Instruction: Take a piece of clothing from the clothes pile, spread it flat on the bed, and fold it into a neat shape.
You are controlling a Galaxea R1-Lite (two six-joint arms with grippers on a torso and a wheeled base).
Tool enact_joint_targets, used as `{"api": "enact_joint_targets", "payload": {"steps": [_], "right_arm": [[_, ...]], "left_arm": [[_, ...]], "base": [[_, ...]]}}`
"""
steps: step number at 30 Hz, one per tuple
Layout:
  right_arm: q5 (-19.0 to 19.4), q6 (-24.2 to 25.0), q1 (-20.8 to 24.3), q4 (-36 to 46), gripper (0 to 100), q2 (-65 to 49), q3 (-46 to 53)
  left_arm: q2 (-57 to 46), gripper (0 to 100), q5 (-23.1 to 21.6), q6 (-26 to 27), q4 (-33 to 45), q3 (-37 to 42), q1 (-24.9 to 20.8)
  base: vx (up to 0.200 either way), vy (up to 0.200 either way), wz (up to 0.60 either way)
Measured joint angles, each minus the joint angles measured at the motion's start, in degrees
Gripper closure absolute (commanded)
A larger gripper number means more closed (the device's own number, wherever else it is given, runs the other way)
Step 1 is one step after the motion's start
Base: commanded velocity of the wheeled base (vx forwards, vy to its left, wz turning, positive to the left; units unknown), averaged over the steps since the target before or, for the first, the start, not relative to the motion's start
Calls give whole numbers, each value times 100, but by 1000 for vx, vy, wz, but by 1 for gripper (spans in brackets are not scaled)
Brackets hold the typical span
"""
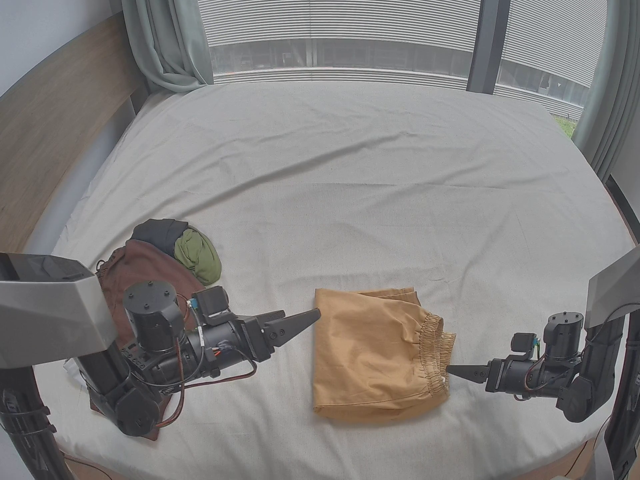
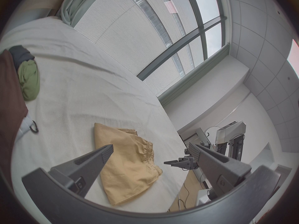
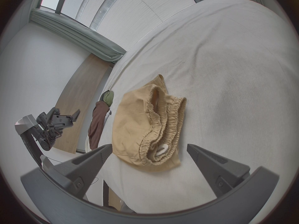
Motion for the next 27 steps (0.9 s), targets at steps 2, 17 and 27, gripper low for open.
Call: {"api": "enact_joint_targets", "payload": {"steps": [2,17,27], "right_arm": [[-2,0,-4,-2,0,88,0],[2,5,51,-5,0,406,-27],[-27,-94,118,-5,0,640,-68]], "left_arm": [[-134,0,-5,32,0,82,30],[-1764,0,24,840,33,1504,335],[-4173,0,44,1251,1456,2160,621]], "base": [[0,0,0],[0,0,0],[0,0,0]]}}
